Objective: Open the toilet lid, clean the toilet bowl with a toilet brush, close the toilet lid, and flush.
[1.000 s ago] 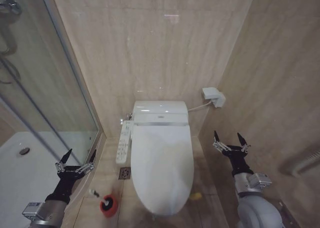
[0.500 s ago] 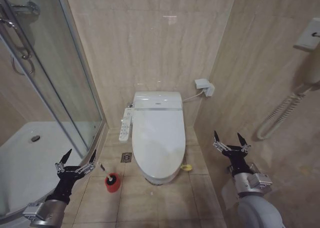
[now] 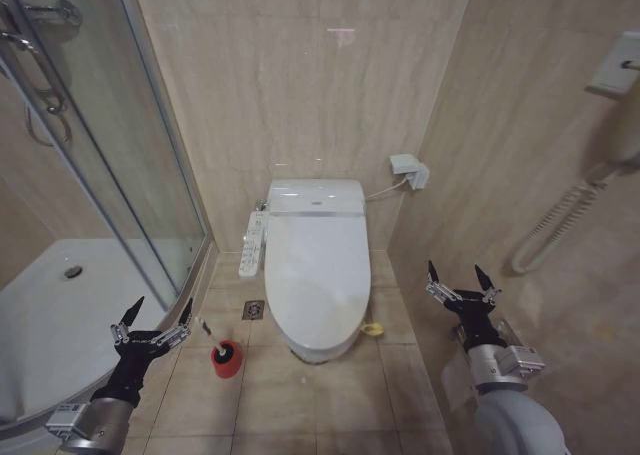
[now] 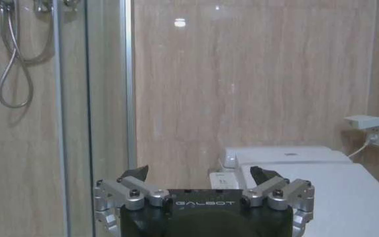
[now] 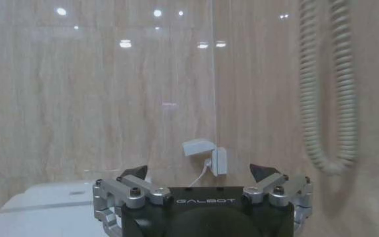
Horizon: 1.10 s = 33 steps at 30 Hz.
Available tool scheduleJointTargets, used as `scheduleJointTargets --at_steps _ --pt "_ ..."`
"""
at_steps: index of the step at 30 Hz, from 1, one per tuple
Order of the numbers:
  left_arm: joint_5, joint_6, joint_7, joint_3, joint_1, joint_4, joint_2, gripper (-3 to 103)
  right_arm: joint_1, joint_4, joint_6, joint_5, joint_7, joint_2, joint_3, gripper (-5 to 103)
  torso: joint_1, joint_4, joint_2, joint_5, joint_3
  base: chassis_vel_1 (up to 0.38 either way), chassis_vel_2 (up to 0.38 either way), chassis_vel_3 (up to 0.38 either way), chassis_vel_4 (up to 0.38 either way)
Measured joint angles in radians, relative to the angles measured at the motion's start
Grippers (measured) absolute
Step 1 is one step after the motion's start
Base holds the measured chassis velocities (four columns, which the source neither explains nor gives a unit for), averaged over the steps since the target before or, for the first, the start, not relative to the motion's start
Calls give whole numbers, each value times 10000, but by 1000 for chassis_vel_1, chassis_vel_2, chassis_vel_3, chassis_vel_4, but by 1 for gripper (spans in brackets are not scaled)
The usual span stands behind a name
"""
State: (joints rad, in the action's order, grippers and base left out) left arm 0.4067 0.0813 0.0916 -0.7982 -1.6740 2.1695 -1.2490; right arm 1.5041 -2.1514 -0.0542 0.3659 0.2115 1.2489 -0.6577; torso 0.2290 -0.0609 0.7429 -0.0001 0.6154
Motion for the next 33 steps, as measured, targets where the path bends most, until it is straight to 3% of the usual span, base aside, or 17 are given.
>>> scheduleJointTargets --at_steps 33 --pt "0 0 0 0 5 0 0 100 -3 0 0 0 0 0 1 100 10 1 -3 0 5 25 9 -23 -7"
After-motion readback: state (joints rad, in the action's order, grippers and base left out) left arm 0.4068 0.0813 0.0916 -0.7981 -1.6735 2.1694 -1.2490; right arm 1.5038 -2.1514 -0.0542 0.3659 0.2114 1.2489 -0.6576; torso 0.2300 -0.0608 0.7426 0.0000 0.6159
